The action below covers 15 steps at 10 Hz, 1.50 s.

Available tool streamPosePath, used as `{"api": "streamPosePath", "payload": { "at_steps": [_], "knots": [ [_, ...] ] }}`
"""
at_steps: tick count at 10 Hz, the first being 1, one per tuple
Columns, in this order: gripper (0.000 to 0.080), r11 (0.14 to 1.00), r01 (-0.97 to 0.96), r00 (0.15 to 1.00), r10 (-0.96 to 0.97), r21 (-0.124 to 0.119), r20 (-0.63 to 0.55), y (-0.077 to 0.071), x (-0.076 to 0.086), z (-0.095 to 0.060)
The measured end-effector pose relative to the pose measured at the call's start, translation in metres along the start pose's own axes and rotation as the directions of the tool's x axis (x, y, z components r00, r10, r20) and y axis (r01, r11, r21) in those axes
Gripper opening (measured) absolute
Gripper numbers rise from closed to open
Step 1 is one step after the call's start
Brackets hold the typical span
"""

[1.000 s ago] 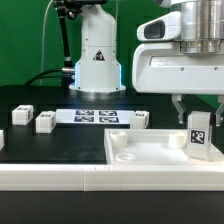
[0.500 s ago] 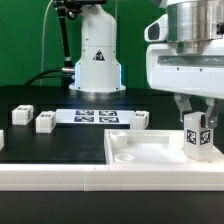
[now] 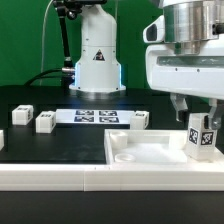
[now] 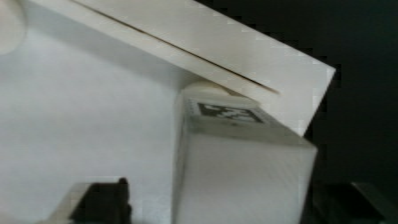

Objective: Assemble one leg

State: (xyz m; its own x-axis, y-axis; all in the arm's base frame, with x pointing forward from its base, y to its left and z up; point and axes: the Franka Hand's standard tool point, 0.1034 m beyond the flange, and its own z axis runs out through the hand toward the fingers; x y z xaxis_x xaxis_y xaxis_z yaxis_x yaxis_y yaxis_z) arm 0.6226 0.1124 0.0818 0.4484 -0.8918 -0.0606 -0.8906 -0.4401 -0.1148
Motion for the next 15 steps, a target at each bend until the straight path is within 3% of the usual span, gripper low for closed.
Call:
{"api": "streamPosePath", "payload": {
  "at_steps": [1, 2, 4, 5, 6, 8, 9, 11, 13, 14, 15],
  "knots": [
    [0.0573, 0.998, 0.061, 0.998, -0.061, -0.002, -0.001, 0.0004, 0.0001, 0.0005],
    [0.0634, 0.983, 0.186, 0.983, -0.186, -0.005, 0.000, 0.0005, 0.0002, 0.0005],
    [0.0645, 0.936, 0.353, 0.936, -0.353, -0.015, 0.011, -0.0002, -0.0017, 0.0010],
    [0.0649, 0.882, 0.467, 0.884, -0.467, -0.054, 0.025, -0.0005, -0.0058, 0.0009],
    [0.0649, 0.820, 0.568, 0.823, -0.567, -0.072, 0.036, -0.0044, -0.0060, 0.0008],
    [0.0649, 0.703, 0.706, 0.708, -0.704, -0.084, 0.053, -0.0047, -0.0052, 0.0048],
    [0.0649, 0.653, 0.751, 0.660, -0.748, -0.101, 0.075, -0.0034, -0.0067, 0.0071],
    [0.0649, 0.543, 0.833, 0.552, -0.829, -0.104, 0.086, -0.0055, -0.0088, 0.0068],
    [0.0649, 0.418, 0.904, 0.425, -0.901, -0.090, 0.083, -0.0064, -0.0059, 0.0067],
    [0.0649, 0.428, 0.900, 0.434, -0.897, -0.090, 0.082, -0.0064, -0.0061, 0.0068],
    [0.0522, 0.428, 0.900, 0.435, -0.897, -0.090, 0.082, -0.0063, -0.0059, 0.0068]
  ]
}}
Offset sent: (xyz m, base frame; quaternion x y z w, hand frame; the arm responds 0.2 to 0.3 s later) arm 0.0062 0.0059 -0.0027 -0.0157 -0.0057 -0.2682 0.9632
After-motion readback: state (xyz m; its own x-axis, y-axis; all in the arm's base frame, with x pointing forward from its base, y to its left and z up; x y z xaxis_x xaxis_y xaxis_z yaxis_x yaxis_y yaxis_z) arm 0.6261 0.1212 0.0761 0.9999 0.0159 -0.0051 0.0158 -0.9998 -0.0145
